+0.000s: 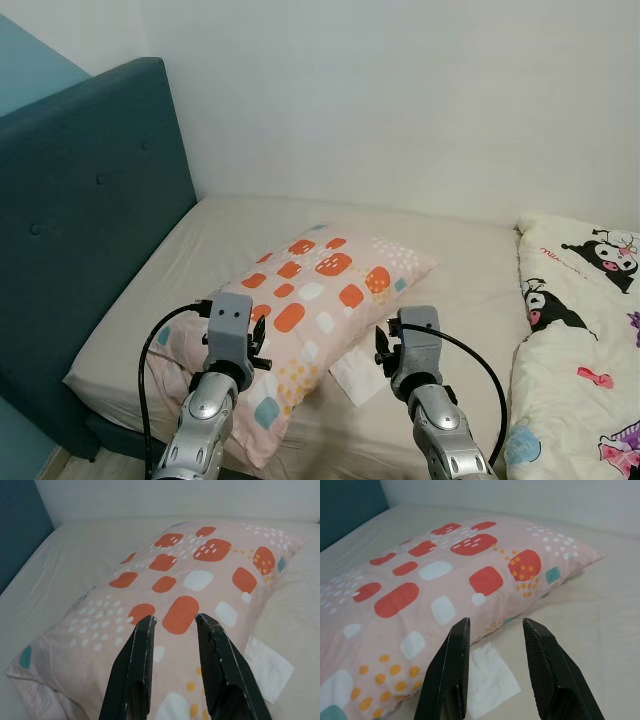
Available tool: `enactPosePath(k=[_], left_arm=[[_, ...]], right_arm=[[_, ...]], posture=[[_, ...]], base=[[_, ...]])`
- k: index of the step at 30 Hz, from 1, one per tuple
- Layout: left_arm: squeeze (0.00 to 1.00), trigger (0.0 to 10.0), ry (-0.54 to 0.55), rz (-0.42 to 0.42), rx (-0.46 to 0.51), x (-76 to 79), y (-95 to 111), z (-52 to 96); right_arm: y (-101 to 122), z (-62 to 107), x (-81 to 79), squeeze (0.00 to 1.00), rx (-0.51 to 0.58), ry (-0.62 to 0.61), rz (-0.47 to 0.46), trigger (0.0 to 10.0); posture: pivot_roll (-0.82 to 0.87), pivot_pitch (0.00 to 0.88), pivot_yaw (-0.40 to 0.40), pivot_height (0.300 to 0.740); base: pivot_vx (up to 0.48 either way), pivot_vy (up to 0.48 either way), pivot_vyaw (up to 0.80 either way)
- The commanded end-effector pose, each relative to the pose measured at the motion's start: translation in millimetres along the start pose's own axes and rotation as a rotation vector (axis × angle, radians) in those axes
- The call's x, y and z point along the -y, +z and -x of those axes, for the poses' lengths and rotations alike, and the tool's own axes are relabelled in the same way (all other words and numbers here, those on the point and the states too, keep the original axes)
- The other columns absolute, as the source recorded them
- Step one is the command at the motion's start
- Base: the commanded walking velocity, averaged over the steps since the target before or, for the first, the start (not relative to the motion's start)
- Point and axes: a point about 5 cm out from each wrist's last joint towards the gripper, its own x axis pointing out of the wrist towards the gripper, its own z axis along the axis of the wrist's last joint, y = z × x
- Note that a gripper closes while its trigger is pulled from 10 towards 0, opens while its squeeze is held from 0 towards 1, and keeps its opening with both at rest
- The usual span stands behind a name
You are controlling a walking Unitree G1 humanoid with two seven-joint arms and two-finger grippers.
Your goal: Clean up the room
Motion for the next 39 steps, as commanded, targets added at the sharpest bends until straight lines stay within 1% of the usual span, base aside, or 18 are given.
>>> enactPosePath(k=[1, 8, 26, 31, 34, 36, 39], left_arm=[[0.0, 10.0, 0.006, 0.004, -0.018, -2.9, -3, 2.8], [0.0, 10.0, -0.007, -0.001, -0.014, -2.3, -2, 3.0], [0.0, 10.0, -0.054, -0.02, -0.018, 2.0, 1, 2.4], [0.0, 10.0, -0.059, -0.022, -0.015, 1.7, 3, 1.1], [0.0, 10.0, -0.063, -0.025, -0.018, 1.3, 4, 0.5], [0.0, 10.0, -0.064, -0.026, -0.017, 0.2, 5, 0.4], [0.0, 10.0, -0.07, -0.025, -0.016, -0.9, 6, 1.9]], right_arm=[[-7, 1.2, -0.6, 0.0, -0.035, -0.002, -0.011, 10.0], [-8, 2.2, -1.7, 0.0, -0.036, 0.0, -0.019, 10.0], [-12, 5.2, -1.9, 0.0, -0.041, -0.013, -0.026, 10.0], [-10, 2.6, 0.7, 0.0, -0.041, -0.016, -0.024, 10.0], [-7, -1.9, 2.7, 0.0, -0.04, -0.013, -0.021, 10.0], [-1, -7.8, 5.3, 0.0, -0.039, -0.009, -0.019, 10.0], [7, -15.0, 9.1, 0.0, -0.029, 0.0, -0.008, 10.0]], posture=[[0.0, 0.039, -0.008, 0.648], [0.0, 0.042, -0.002, 0.623], [0.01, 0.06, 0.017, 0.623], [0.01, 0.072, 0.022, 0.623], [0.01, 0.088, 0.024, 0.623], [0.01, 0.101, 0.023, 0.623], [0.02, 0.121, 0.018, 0.608]], base=[[0.0, 0.0, 0.0], [0.0, 0.0, 0.0], [0.0, 0.0, 0.0], [0.0, 0.0, 0.0], [0.0, 0.0, 0.0], [0.0, 0.0, 0.0], [0.0, 0.0, 0.0]])
